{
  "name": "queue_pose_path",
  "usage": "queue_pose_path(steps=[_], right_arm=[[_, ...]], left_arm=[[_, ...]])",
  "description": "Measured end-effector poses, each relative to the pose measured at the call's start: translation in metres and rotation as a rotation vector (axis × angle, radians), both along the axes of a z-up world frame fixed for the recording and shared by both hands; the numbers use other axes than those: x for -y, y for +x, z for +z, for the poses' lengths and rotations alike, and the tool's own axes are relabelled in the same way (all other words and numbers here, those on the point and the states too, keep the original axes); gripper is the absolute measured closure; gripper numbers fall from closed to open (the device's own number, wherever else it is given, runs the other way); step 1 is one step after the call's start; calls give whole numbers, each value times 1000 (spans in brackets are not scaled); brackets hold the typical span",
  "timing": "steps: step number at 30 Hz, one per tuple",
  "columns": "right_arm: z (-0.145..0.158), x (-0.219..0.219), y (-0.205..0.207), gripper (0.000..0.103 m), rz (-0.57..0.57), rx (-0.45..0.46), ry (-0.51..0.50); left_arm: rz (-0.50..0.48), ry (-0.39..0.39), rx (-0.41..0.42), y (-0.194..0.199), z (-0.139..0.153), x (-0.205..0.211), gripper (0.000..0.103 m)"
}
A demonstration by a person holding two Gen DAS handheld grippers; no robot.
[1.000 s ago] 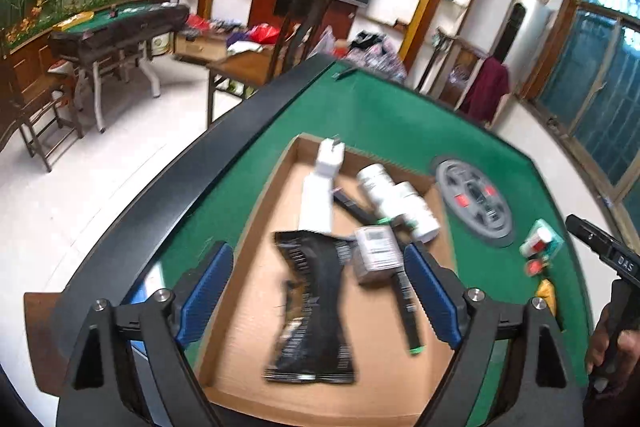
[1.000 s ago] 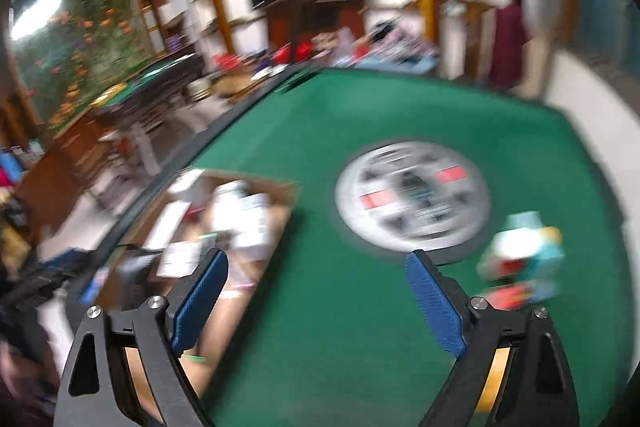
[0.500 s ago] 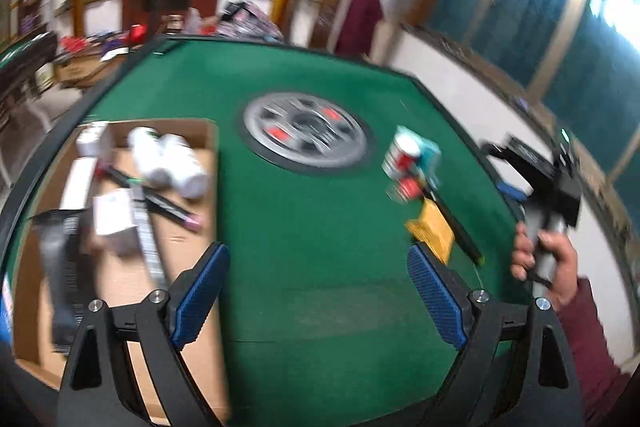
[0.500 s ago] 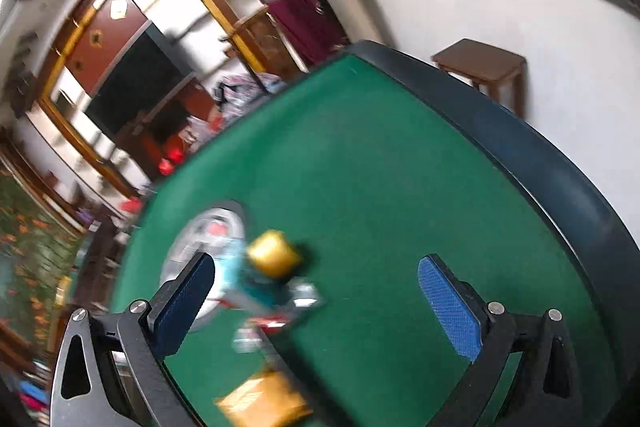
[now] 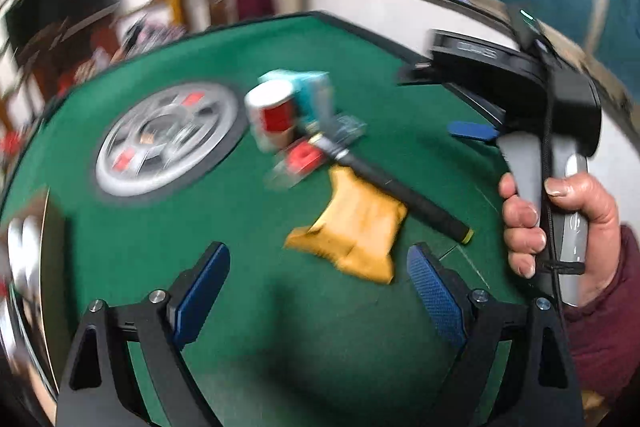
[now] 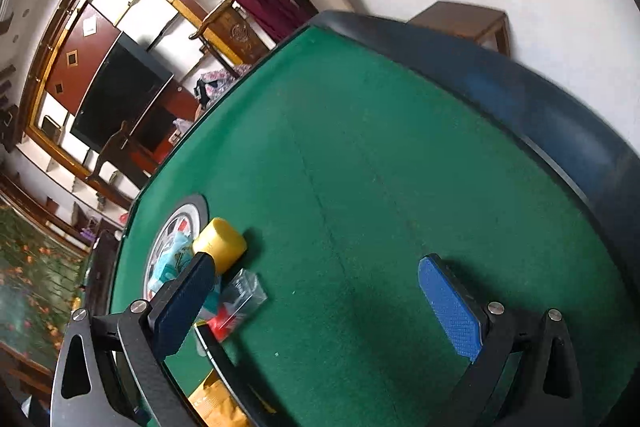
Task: Organize objects
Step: 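Grasp the yellow packet with the left gripper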
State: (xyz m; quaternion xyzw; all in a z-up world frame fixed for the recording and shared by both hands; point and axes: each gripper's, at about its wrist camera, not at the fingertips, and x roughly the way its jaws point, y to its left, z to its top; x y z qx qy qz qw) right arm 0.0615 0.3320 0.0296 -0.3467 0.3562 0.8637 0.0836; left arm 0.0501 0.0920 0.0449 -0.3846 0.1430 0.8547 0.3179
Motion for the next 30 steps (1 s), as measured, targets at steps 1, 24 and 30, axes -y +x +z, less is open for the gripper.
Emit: queue_pose_path(steps=[1, 24, 30], right_arm=[[-1, 2, -2, 0, 7, 7, -4], [-6, 20, -11, 0, 95, 2, -4], [0, 28, -12, 0, 120, -12, 67]], left_arm=[[-27, -17, -13, -1, -1, -7, 13], [23, 7, 105, -23, -25, -20, 47], [95, 107, 96, -3, 6, 30, 47]])
